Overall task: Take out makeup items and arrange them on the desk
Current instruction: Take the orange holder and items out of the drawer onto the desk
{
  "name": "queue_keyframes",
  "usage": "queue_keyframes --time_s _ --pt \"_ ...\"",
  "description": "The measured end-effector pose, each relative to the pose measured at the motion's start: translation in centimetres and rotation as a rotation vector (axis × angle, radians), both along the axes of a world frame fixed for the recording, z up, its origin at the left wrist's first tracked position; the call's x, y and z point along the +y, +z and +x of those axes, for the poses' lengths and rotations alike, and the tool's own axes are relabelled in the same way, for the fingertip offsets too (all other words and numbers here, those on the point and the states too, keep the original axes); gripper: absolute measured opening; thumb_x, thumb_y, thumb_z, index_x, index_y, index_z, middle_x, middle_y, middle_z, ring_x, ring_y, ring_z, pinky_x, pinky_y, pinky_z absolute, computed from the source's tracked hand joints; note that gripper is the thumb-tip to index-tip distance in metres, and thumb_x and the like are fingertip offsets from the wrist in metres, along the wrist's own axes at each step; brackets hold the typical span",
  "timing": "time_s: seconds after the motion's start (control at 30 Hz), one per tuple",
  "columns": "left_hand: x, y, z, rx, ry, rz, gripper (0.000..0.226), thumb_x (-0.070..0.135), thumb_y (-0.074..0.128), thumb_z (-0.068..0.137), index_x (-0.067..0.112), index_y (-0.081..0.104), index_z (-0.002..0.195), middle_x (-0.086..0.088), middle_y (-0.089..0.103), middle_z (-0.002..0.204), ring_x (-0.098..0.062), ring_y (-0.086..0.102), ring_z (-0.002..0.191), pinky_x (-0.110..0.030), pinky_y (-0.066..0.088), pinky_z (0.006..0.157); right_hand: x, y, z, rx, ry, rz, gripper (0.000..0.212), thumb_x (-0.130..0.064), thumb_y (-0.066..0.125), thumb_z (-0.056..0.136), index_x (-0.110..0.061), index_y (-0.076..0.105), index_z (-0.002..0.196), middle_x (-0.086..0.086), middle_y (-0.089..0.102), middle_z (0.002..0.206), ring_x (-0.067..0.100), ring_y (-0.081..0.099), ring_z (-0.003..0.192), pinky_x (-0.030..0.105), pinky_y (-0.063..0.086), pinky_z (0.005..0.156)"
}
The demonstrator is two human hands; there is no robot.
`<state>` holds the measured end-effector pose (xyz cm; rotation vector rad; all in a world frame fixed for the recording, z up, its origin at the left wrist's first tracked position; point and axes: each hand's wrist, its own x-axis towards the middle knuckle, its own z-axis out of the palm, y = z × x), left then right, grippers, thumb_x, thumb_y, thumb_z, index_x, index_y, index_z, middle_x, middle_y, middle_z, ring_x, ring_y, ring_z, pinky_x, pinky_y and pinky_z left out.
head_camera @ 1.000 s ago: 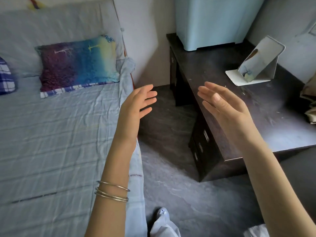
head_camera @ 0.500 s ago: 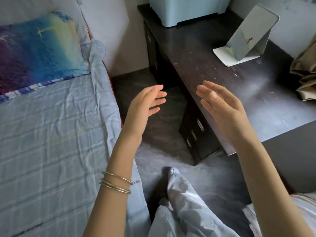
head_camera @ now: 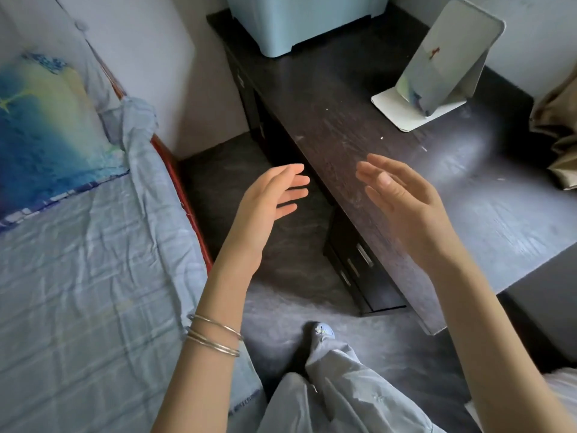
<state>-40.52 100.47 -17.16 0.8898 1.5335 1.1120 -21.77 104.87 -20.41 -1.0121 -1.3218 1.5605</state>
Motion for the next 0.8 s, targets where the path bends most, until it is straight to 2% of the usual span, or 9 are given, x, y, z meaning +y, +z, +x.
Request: queue_keyframes --time_s 0.17,0.3,0.4,0.57,0.8 --pt "3.3 -1.9 0.4 -0.009 -0.113 -0.071 0.032 0.029 0.039 0.098 0.019 0.057 0.123 0.003 0.065 0.115 -0.009 0.063 0.105 -0.029 0.049 0.096 1.5 -1.7 -0.2 -0.001 -0.045 -0.069 0.065 -0.061 0.073 0.062 -0.027 0.061 0.116 -0.002 0.065 0.123 0.010 0.057 0.120 0.025 0.045 0.101" --pt "5.5 -4.2 0.8 -0.012 -0.214 -0.141 0.032 0.029 0.038 0.099 0.019 0.057 0.123 0.005 0.064 0.113 -0.007 0.062 0.104 -0.026 0.049 0.094 1.3 -4.0 -0.2 0.022 -0.143 -0.171 0.042 -0.036 0.067 0.079 -0.022 0.060 0.118 -0.002 0.065 0.122 0.008 0.058 0.118 0.012 0.047 0.086" --pt "6.9 -6.4 1.1 -0.029 -0.301 -0.211 0.032 0.027 0.038 0.099 0.017 0.056 0.123 0.003 0.064 0.112 -0.011 0.062 0.105 -0.028 0.047 0.094 1.1 -6.1 -0.4 0.021 -0.241 -0.224 0.038 -0.032 0.067 0.081 -0.023 0.060 0.117 -0.002 0.065 0.121 0.007 0.058 0.117 0.012 0.047 0.085" --pt "8.4 -10.7 1.4 -0.096 -0.427 -0.374 0.032 0.024 0.042 0.098 0.012 0.055 0.124 -0.003 0.063 0.114 -0.017 0.062 0.107 -0.029 0.047 0.094 0.3 -9.4 -1.3 0.018 -0.404 -0.294 0.035 -0.031 0.061 0.078 -0.025 0.060 0.113 -0.002 0.065 0.121 0.005 0.059 0.115 0.017 0.047 0.094" --pt "10.7 -18.4 2.3 -0.127 -0.549 -0.547 0.031 0.021 0.042 0.097 0.009 0.054 0.123 -0.007 0.061 0.114 -0.019 0.060 0.103 -0.031 0.046 0.094 -1.6 -15.9 -3.3 0.058 -0.629 -0.428 0.035 -0.023 0.065 0.079 -0.020 0.060 0.114 -0.002 0.066 0.116 0.002 0.062 0.107 0.012 0.048 0.081"
